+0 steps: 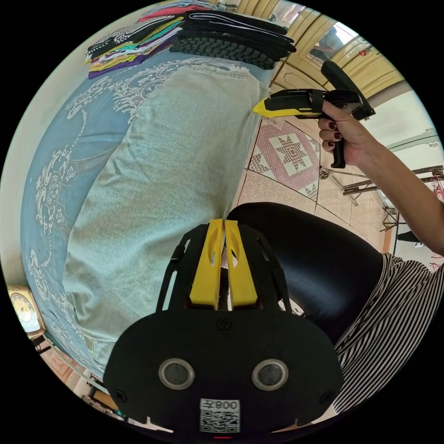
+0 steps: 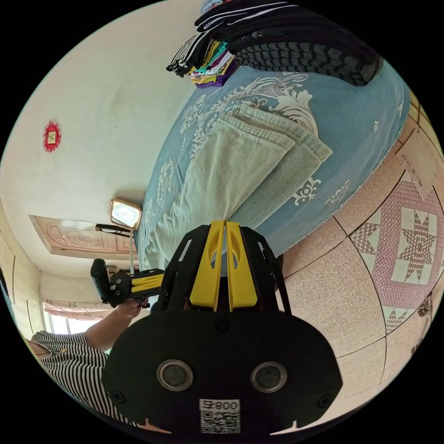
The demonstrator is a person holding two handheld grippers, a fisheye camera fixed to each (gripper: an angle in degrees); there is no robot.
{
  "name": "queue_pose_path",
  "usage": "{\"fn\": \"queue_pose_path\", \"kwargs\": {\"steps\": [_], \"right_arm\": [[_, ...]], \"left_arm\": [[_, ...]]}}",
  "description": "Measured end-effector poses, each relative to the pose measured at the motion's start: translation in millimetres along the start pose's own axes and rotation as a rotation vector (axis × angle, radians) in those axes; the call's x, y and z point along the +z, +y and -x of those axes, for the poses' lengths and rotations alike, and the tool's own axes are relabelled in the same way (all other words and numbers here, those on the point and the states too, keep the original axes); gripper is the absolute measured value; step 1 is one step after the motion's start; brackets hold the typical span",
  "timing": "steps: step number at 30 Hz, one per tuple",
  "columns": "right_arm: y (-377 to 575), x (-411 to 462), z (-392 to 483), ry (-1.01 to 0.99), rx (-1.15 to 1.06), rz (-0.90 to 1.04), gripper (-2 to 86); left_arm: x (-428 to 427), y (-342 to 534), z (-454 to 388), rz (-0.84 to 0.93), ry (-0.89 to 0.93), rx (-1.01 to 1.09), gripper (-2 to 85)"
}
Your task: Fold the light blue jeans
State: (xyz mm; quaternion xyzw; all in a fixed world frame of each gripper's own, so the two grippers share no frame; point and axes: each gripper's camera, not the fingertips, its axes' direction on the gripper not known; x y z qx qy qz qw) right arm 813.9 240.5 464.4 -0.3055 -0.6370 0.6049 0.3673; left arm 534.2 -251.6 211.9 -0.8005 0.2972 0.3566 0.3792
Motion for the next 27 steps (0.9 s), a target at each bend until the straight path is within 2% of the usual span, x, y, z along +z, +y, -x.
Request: {"fn": "queue_pose_path", "kwargs": {"steps": [11, 19, 25, 27], "right_arm": [[3, -38, -22, -0.022, -0.005, -0.031, 0.2], [6, -49, -54, -0.087, 0.069, -0.049, 0.2], [5, -63, -74, -0.174, 0.092, -0.059, 0.7], [9, -79, -86, -0.182, 0.131, -0.117, 1.8]], "left_arm": [[-8, -31, 3, 0.005, 0.073, -0.043, 0.6], [-22, -44, 9, 0.003, 0.140, -0.027, 0.9], [-61, -59, 20, -0.141, 0.151, 0.013, 1.6], [-72, -74, 30, -0.188, 0.166, 0.011, 1.9]]}}
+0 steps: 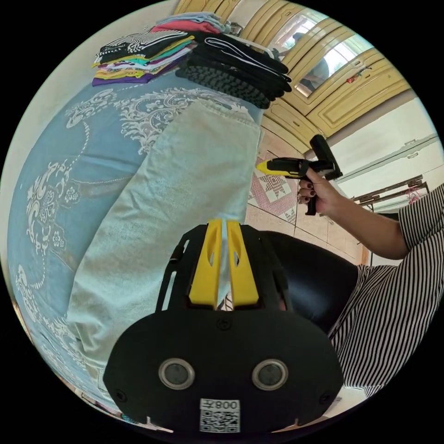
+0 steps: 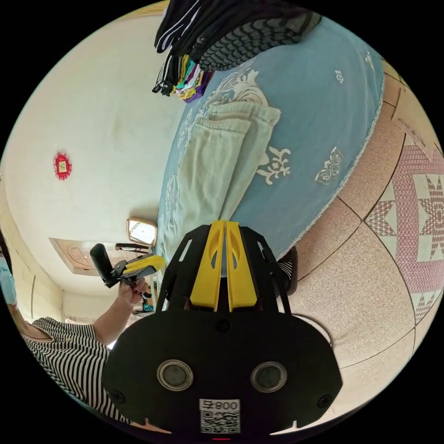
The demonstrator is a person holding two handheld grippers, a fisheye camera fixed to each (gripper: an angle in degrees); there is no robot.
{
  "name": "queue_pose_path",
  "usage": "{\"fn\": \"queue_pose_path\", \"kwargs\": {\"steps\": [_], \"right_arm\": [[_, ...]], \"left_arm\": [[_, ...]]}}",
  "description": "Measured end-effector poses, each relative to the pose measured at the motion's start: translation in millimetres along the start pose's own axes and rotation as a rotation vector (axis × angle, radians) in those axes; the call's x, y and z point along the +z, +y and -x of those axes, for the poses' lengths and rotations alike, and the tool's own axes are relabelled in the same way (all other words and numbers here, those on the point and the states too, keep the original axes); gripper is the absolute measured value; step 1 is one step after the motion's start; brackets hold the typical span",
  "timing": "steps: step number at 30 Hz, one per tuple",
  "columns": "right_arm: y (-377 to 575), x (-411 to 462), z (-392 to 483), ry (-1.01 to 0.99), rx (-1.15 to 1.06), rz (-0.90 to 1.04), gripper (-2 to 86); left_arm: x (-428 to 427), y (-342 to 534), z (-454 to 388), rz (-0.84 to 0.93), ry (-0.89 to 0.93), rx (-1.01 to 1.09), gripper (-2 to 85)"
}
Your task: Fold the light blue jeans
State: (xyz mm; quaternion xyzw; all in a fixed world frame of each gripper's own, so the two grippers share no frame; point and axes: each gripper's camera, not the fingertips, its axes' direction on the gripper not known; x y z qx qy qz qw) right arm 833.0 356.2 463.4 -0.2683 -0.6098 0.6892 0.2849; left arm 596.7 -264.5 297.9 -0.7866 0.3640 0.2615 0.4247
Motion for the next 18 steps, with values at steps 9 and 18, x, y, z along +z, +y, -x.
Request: {"fn": "queue_pose_path", "kwargs": {"steps": [9, 18], "right_arm": [[-33, -43, -9, -0.032, 0.040, -0.213, 7.6], [-50, -29, -7, -0.018, 0.066, -0.203, 5.8]], "left_arm": [[-1, -111, 34, -0.047, -0.004, 0.020, 5.6], [19, -162, 56, 0.036, -0.052, -0.032, 3.8]]}}
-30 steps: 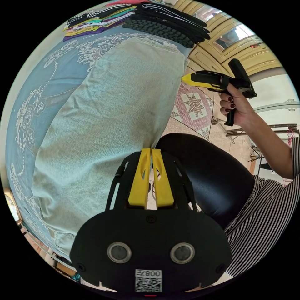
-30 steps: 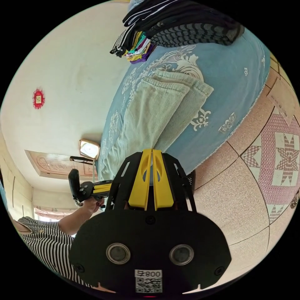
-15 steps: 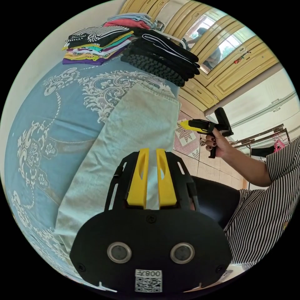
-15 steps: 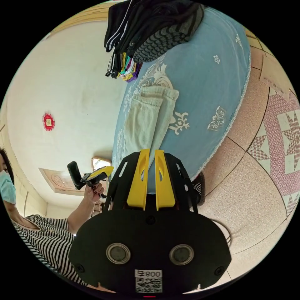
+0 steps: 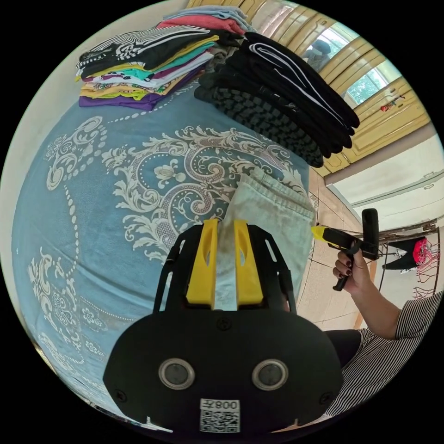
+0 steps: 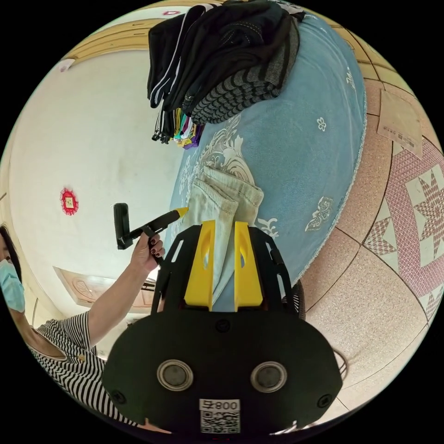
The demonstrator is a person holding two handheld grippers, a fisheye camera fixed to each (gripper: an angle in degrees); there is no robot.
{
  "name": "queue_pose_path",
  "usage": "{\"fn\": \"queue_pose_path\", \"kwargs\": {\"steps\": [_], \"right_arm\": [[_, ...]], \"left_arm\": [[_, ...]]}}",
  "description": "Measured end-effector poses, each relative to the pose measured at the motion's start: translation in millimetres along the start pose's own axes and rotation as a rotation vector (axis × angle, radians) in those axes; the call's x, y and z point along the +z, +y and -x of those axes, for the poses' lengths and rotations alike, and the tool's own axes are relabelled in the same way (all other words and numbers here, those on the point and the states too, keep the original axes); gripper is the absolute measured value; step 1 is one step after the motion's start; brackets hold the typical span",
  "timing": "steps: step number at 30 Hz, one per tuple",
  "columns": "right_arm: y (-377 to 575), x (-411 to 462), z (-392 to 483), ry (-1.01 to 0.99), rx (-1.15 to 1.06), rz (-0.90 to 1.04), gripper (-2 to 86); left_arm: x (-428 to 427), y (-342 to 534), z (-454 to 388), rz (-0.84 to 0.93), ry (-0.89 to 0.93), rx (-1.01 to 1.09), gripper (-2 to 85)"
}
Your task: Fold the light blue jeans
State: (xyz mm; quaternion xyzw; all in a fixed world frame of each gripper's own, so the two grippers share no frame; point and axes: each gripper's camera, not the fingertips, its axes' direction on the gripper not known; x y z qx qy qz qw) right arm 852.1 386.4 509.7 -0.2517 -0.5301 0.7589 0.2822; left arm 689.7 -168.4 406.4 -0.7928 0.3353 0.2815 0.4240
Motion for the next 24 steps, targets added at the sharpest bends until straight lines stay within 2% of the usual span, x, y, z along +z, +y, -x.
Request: {"fn": "queue_pose_path", "kwargs": {"steps": [3, 14, 24], "right_arm": [[-1, 1, -2, -0.007, 0.010, 0.009, 3.2], [0, -4, 20, -0.073, -0.102, -0.011, 0.2], [-5, 17, 1, -0.029, -0.067, -0.039, 0.1]], "left_arm": [[1, 2, 2, 0.013, 0.033, -0.003, 1.8], [-47, 31, -18, -0.151, 0.039, 0.105, 0.4], [-32, 40, -12, -0.087, 0.001, 0.088, 0.3]]}}
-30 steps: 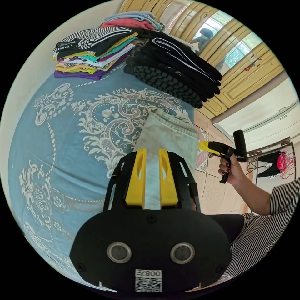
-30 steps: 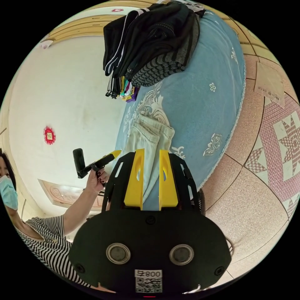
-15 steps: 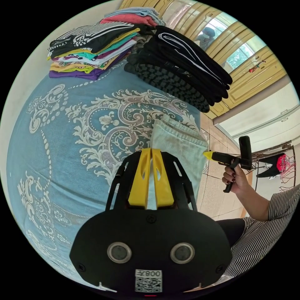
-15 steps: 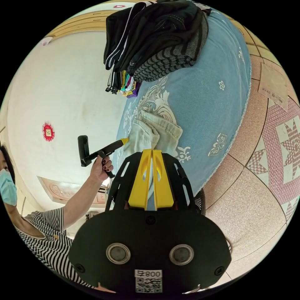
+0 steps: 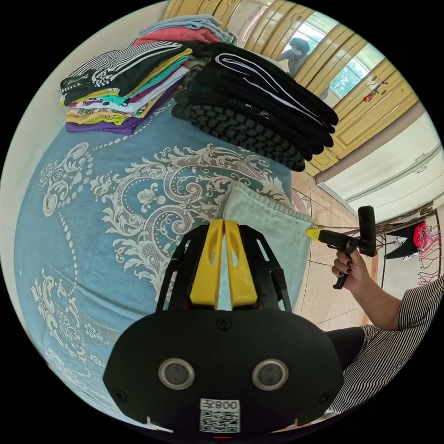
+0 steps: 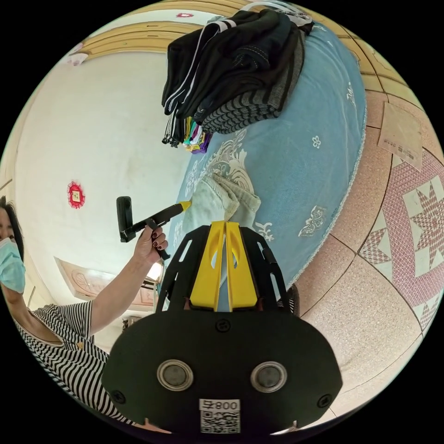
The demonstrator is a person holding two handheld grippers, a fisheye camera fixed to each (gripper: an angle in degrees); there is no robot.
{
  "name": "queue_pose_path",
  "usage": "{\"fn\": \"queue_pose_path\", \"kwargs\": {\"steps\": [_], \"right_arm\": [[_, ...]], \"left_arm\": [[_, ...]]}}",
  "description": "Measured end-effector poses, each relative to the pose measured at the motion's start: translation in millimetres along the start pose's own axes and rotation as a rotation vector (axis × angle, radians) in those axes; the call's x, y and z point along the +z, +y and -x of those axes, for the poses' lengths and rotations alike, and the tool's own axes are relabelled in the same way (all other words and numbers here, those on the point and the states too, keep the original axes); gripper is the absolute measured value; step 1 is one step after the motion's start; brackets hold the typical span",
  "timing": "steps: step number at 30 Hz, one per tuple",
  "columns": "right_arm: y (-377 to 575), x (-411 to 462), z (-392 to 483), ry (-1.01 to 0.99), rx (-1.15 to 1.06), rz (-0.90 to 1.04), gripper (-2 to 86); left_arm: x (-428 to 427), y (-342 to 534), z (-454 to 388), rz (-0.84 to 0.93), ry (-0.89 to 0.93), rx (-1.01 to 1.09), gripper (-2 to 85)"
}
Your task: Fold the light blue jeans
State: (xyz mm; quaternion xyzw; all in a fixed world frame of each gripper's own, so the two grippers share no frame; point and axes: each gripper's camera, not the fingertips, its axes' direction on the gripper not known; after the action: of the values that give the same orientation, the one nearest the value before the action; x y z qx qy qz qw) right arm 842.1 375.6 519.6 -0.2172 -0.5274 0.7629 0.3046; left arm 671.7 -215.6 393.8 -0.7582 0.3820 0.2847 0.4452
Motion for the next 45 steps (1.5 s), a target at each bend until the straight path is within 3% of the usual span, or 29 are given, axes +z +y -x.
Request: {"fn": "queue_pose_path", "kwargs": {"steps": [18, 24, 27, 34, 39, 41, 45], "right_arm": [[-16, 85, -26, 0.014, 0.068, 0.002, 0.3], [-18, 104, -31, 0.007, 0.077, 0.001, 1.2], [-18, 109, -35, 0.000, 0.092, -0.019, 1.8], [-18, 150, -3, 0.013, -0.038, 0.068, 2.8], [-2, 254, 65, -0.106, -0.254, 0.335, 4.3], [11, 297, 88, -0.148, -0.325, 0.441, 4.8], [58, 403, 145, -0.202, -0.484, 0.728, 4.5]], "left_arm": [[12, 81, 22, 0.006, -0.005, -0.035, 0.6], [-24, 143, 26, -0.147, -0.072, -0.143, 0.9], [-52, 207, 32, -0.251, -0.050, -0.211, 0.9], [-113, 429, 68, -0.254, -0.117, -0.615, 1.5], [-161, 576, 85, -0.226, -0.263, -0.970, 1.6], [-183, 647, 91, -0.273, -0.281, -1.143, 1.4], [-209, 731, 97, -0.389, -0.288, -1.281, 1.1]]}}
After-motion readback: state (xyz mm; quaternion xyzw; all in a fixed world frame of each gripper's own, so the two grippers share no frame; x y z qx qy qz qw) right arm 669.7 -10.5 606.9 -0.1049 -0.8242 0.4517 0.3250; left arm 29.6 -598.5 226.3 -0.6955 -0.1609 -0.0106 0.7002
